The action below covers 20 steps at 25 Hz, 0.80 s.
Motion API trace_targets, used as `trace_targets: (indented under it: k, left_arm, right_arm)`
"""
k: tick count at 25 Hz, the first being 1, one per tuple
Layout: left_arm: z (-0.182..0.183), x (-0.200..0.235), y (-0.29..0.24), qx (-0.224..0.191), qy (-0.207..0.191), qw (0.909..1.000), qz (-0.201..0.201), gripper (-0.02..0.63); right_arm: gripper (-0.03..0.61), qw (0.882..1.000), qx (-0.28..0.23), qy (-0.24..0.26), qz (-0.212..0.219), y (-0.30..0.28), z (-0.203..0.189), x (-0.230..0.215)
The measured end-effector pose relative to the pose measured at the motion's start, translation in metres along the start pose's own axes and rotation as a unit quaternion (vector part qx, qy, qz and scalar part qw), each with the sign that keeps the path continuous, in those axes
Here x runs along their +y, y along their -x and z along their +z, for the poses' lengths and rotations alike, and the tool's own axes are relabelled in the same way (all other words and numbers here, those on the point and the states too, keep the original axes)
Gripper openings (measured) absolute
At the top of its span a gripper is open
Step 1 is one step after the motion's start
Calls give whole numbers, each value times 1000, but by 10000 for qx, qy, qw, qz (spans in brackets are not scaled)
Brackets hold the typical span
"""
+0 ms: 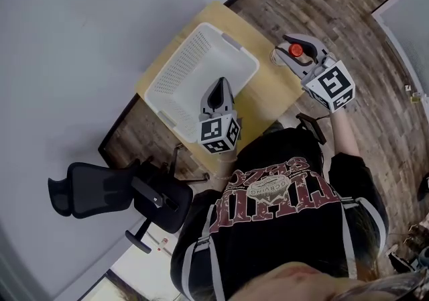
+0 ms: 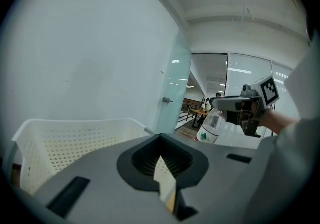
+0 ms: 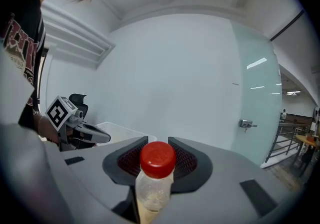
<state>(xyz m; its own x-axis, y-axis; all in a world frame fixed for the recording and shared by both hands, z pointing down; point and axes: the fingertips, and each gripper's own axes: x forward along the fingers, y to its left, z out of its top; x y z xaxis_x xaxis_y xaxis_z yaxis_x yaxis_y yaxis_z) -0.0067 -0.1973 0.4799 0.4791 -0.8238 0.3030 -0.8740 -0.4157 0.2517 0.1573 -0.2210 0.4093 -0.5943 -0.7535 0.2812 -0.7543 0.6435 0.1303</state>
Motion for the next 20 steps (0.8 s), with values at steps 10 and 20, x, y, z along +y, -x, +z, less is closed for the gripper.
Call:
trace_targets:
  k: [10,20]
  left_arm:
    - [-5,5,-5,108,-3,9999,-4,48]
    - [-9,12,-5,161,-31,9999,48,48]
  right_arm:
    - [135,9992,343,-132,123,-27,-44,7]
    - [135,9971,676,-282,206,-54,-102,22]
